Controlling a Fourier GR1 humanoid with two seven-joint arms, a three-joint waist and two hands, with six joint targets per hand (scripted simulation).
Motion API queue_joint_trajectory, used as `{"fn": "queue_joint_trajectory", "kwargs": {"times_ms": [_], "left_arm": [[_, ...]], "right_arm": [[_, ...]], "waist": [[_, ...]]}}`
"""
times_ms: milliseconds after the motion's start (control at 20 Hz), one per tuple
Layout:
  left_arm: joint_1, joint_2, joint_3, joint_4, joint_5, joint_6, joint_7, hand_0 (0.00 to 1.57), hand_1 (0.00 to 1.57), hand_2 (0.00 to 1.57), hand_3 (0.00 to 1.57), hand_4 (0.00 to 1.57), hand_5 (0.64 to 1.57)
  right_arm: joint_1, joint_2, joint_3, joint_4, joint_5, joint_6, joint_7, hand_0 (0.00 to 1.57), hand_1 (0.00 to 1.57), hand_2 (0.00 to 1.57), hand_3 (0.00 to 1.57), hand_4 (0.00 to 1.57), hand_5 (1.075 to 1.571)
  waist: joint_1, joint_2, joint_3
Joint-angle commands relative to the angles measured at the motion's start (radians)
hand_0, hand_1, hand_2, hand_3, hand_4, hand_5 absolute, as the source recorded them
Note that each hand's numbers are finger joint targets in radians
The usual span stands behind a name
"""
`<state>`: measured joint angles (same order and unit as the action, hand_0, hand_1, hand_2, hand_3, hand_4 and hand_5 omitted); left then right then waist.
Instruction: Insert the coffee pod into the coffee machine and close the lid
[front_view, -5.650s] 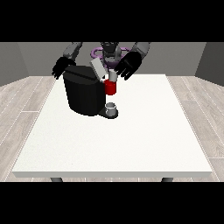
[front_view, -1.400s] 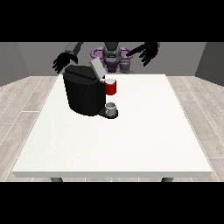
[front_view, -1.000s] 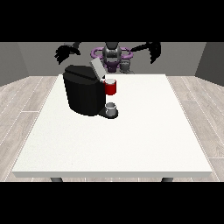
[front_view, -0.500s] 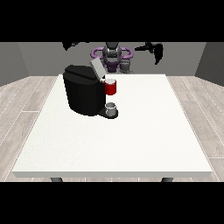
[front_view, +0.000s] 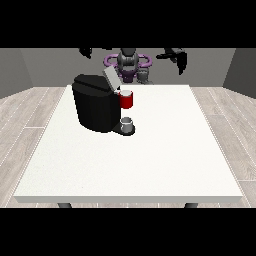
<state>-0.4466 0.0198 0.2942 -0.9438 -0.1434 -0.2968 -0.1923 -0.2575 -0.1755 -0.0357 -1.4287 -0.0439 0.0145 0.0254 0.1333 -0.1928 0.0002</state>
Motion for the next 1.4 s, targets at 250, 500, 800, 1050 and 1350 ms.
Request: {"fn": "queue_joint_trajectory", "kwargs": {"times_ms": [250,500,800,1050,1350], "left_arm": [[0.115,-0.019,-0.156,-0.198,0.123,0.115,0.084,0.00,0.00,0.00,0.00,0.00,1.571],[0.117,0.007,-0.081,-0.291,0.101,0.045,0.112,0.00,0.00,0.00,0.00,0.00,1.571],[0.151,0.025,-0.089,-0.341,0.130,0.056,0.116,0.00,0.00,0.00,0.00,0.00,1.571],[0.226,0.068,-0.098,-0.407,0.150,0.019,0.118,0.00,0.00,0.00,0.00,0.00,1.571],[0.176,0.065,-0.110,-0.490,0.195,0.046,0.200,0.00,0.00,0.00,0.00,0.00,1.571]], "right_arm": [[-0.112,0.047,-0.007,0.098,-0.001,-0.002,0.002,0.00,0.00,0.00,0.00,0.00,1.571],[-0.152,-0.019,-0.075,0.158,-0.052,0.086,-0.048,0.00,0.00,0.00,0.00,0.00,1.571],[-0.288,0.012,-0.066,0.205,-0.029,0.033,0.022,0.00,0.00,0.00,0.00,0.00,1.571],[-0.248,0.025,-0.028,0.260,0.029,0.034,-0.026,0.00,0.00,0.00,0.00,0.00,1.571],[-0.365,-0.008,-0.087,0.375,0.033,0.031,-0.102,0.00,0.00,0.00,0.00,0.00,1.571]], "waist": [[0.018,0.066,0.0001],[0.012,0.163,0.0001],[-0.003,0.194,-0.0002],[-0.004,0.189,-0.0002],[0.029,0.250,0.0000]]}}
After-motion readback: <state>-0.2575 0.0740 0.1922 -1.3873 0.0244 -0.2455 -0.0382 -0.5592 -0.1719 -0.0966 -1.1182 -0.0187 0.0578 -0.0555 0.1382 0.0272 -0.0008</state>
